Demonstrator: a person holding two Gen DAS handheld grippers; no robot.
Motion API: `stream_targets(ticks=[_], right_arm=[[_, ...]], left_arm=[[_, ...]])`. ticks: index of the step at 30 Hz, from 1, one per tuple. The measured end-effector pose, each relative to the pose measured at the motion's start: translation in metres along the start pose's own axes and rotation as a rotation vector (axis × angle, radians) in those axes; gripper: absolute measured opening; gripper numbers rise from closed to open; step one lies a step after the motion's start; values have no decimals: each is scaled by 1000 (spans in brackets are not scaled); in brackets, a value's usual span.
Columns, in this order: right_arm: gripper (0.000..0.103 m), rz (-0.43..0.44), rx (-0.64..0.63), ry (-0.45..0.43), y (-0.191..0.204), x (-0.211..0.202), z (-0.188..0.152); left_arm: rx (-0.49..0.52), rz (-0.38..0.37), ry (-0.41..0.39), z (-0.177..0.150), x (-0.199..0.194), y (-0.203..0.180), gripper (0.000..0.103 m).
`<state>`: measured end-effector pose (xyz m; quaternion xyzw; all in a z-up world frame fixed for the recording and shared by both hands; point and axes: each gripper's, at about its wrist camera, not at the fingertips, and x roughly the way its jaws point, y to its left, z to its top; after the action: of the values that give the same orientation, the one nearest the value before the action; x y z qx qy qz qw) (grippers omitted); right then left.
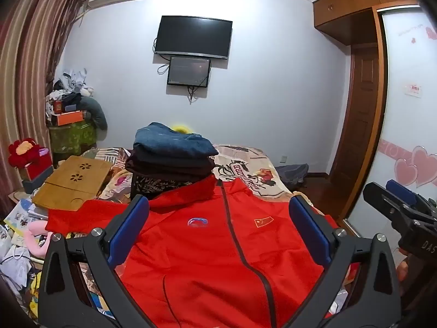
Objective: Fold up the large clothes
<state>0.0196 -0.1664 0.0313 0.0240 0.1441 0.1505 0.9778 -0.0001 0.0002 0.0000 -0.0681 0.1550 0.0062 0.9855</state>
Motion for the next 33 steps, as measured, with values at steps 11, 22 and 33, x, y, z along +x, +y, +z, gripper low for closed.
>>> stream_targets(ticks=[11, 22, 33], right_arm=[[103, -3, -7, 4, 5, 3, 2], [103, 1, 0, 7, 6, 6, -5], [103, 3, 1, 8, 9, 6, -7]], left_arm=[[-17, 12, 21, 4, 6, 16, 103], [-10, 19, 15, -1, 2, 10, 103], [-1, 23, 9, -1, 1, 7, 103]])
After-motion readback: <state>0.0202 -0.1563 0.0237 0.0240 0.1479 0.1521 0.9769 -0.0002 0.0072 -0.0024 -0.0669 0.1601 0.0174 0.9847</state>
